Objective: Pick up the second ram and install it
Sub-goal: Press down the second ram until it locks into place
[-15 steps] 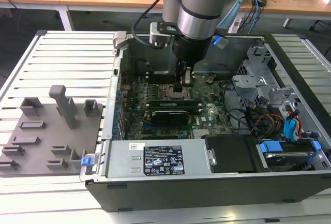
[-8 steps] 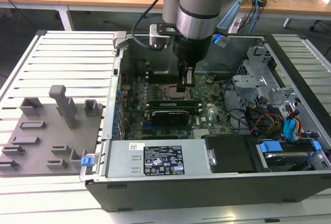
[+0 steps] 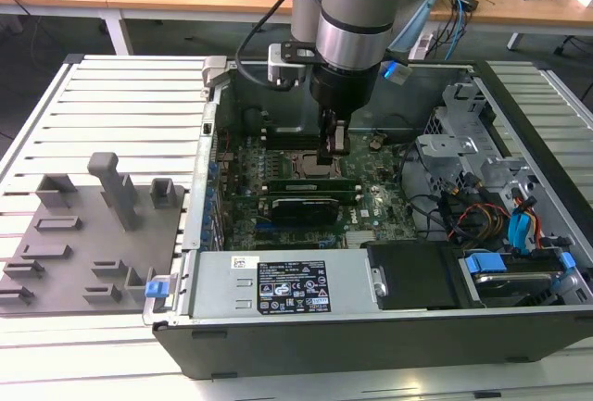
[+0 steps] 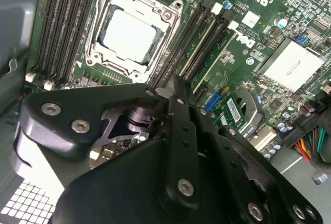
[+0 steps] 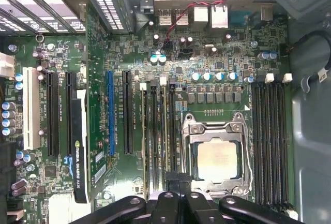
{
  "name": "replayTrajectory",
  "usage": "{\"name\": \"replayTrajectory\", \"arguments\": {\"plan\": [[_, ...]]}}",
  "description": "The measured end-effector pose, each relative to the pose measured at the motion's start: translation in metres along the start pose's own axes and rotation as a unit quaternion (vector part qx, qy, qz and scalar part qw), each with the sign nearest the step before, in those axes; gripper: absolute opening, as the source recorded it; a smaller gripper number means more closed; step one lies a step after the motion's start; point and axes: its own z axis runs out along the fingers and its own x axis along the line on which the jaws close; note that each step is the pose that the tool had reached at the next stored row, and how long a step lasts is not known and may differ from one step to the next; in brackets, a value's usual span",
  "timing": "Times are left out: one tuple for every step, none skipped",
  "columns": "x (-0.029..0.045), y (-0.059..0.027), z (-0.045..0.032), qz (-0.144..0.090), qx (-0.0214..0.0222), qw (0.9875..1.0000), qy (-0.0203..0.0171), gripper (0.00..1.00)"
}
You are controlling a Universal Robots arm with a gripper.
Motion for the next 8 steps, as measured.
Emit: {"name": "replayTrajectory", "arguments": {"plan": [[0.0,0.0,0.0,0.0,0.0002,1.0,0.0,0.11],[0.0,0.0,0.0,0.0,0.0003,1.0,0.0,0.11],[0.0,0.0,0.0,0.0,0.0005,1.0,0.0,0.11],[0.0,-0.001,-0.0001,0.0,0.0008,1.0,0.0001,0.11],[0.0,-0.0028,-0.0002,0.0,0.0007,1.0,0.0004,0.11],[-0.0002,-0.0065,-0.0002,0.0,0.0007,1.0,0.0004,0.11],[-0.0003,-0.0097,-0.0003,0.0,0.0003,1.0,0.0008,0.11],[-0.0005,-0.0141,-0.0002,0.0,-0.0006,1.0,0.0011,0.11]]}}
